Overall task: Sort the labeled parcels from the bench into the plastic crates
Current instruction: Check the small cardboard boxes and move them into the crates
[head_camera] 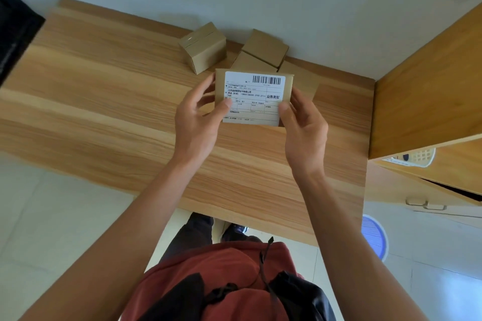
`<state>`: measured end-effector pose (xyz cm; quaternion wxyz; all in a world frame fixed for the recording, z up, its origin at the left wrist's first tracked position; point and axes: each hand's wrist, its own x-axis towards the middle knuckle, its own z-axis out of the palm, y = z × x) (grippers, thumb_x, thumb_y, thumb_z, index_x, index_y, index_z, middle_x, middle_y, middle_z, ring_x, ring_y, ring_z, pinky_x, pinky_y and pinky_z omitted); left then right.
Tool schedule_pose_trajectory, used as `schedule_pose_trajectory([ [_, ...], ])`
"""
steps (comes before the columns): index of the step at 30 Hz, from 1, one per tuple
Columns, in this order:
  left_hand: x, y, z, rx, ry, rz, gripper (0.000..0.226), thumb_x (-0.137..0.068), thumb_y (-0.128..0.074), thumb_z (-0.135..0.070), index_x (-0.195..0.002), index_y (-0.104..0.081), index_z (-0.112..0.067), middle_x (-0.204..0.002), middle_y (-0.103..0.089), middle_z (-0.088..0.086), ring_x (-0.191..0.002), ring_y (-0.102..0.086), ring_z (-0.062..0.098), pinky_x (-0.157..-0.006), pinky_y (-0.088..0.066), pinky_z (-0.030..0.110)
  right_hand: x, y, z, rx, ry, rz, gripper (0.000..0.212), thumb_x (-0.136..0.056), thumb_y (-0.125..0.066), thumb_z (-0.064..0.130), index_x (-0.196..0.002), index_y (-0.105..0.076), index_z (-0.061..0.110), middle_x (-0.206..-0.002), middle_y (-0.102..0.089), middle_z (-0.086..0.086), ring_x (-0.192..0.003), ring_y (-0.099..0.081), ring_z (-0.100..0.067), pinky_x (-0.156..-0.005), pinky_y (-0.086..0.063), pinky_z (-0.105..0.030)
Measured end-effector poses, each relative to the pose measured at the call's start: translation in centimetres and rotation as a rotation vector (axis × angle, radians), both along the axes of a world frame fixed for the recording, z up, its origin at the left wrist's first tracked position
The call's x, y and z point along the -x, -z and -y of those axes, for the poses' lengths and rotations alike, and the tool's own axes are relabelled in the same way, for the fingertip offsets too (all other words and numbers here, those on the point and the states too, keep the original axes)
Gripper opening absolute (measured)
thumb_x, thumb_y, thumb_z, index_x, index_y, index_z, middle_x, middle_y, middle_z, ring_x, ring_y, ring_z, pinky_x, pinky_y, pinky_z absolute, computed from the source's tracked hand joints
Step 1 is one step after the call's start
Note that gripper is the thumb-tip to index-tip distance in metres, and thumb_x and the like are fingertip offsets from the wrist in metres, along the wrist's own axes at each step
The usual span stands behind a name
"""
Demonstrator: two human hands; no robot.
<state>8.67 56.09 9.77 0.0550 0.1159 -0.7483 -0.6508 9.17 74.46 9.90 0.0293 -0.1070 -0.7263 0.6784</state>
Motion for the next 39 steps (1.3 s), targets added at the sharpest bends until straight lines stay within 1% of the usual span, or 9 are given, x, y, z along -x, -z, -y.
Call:
schedule_pose_trajectory([
  [5,-2.0,-0.2,3.1,0.011,-0.111,0.019,0.059,-0.093,-0.077,-0.017,-0.148,-0.055,-0.019,-0.131,-0.069,-0.007,-0.119,-0.065,0.01,-0.101,-0.057,0.041,0.4,0.1,3.4,-0.014,-0.077,0.0,0.038,-0.105,-0.06,0.018,-0.143,-0.061,0.016,-0.13,-0.072,0.004,-0.123,-0.067,-0.014,-0.096,-0.06,-0.042],
  [8,-3.3,-0.6,5.9,0.006,-0.255,0.006,0.051,-0.092,-0.076,-0.007,-0.14,-0.06,-0.012,-0.126,-0.07,-0.006,-0.115,-0.066,0.006,-0.091,-0.055,0.022,0.4,-0.2,6.7,-0.011,-0.162,-0.016,0.037,-0.105,-0.06,0.018,-0.142,-0.062,0.017,-0.13,-0.072,0.005,-0.124,-0.066,-0.014,-0.097,-0.06,-0.044],
  [10,-4.2,-0.8,8.2,0.001,-0.328,0.01,0.046,-0.092,-0.075,-0.005,-0.135,-0.062,-0.013,-0.125,-0.071,-0.006,-0.114,-0.067,0.005,-0.085,-0.054,0.017,0.4,-0.5,9.2,-0.018,-0.227,-0.022,0.038,-0.105,-0.06,0.016,-0.143,-0.062,0.017,-0.131,-0.071,0.007,-0.124,-0.066,-0.013,-0.097,-0.06,-0.042],
  [16,-8.1,-1.3,16.9,-0.022,-0.49,0.034,0.044,-0.092,-0.073,-0.008,-0.134,-0.065,-0.02,-0.122,-0.073,-0.011,-0.115,-0.067,0.003,-0.092,-0.06,0.031,-0.4,-1.0,18.5,-0.054,-0.41,-0.032,0.04,-0.104,-0.06,0.016,-0.144,-0.061,0.02,-0.132,-0.071,0.01,-0.125,-0.065,-0.011,-0.095,-0.06,-0.036],
  [20,-11.7,-1.8,23.7,-0.031,-0.586,0.041,0.045,-0.094,-0.071,-0.01,-0.136,-0.064,-0.024,-0.122,-0.073,-0.014,-0.117,-0.066,0.001,-0.096,-0.059,0.034,-1.8,-1.5,26.3,-0.11,-0.552,-0.052,0.047,-0.099,-0.069,0.016,-0.145,-0.059,0.019,-0.134,-0.069,0.009,-0.127,-0.063,-0.009,-0.102,-0.057,-0.035],
  [24,-15.4,-2.5,30.7,-0.011,-0.686,0.018,0.045,-0.094,-0.072,-0.008,-0.136,-0.064,-0.024,-0.122,-0.072,-0.017,-0.116,-0.066,0.002,-0.095,-0.06,0.032,-3.9,-2.5,34.4,-0.131,-0.655,-0.067,0.052,-0.097,-0.072,0.014,-0.146,-0.057,0.021,-0.135,-0.068,0.012,-0.125,-0.062,-0.003,-0.101,-0.055,-0.025],
  [29,-19.7,-2.6,38.9,0.075,-0.8,0.003,0.043,-0.097,-0.071,-0.013,-0.137,-0.063,-0.025,-0.125,-0.07,-0.018,-0.116,-0.065,0.003,-0.094,-0.06,0.031,-6.7,-3.3,43.9,-0.113,-0.79,-0.076,0.051,-0.099,-0.069,0.014,-0.148,-0.056,0.023,-0.13,-0.067,0.022,-0.122,-0.06,0.008,-0.09,-0.048,-0.006],
  [34,-23.3,-2.6,44.1,0.17,-0.893,-0.004,0.047,-0.099,-0.068,-0.015,-0.144,-0.06,-0.028,-0.13,-0.067,-0.016,-0.118,-0.062,0.0,-0.089,-0.059,0.023,-8.9,-3.3,50.8,-0.088,-0.896,-0.109,0.047,-0.098,-0.068,0.007,-0.143,-0.06,0.018,-0.131,-0.07,0.013,-0.122,-0.063,0.001,-0.091,-0.049,-0.008],
  [39,-25.0,-2.3,48.7,0.167,-0.961,-0.015,0.051,-0.099,-0.067,-0.013,-0.147,-0.057,-0.029,-0.134,-0.065,-0.015,-0.117,-0.062,-0.003,-0.087,-0.056,0.017,-9.2,-3.4,56.6,-0.066,-1.007,-0.112,0.044,-0.099,-0.066,0.005,-0.141,-0.062,0.018,-0.129,-0.071,0.011,-0.121,-0.064,0.0,-0.092,-0.05,-0.011],
])
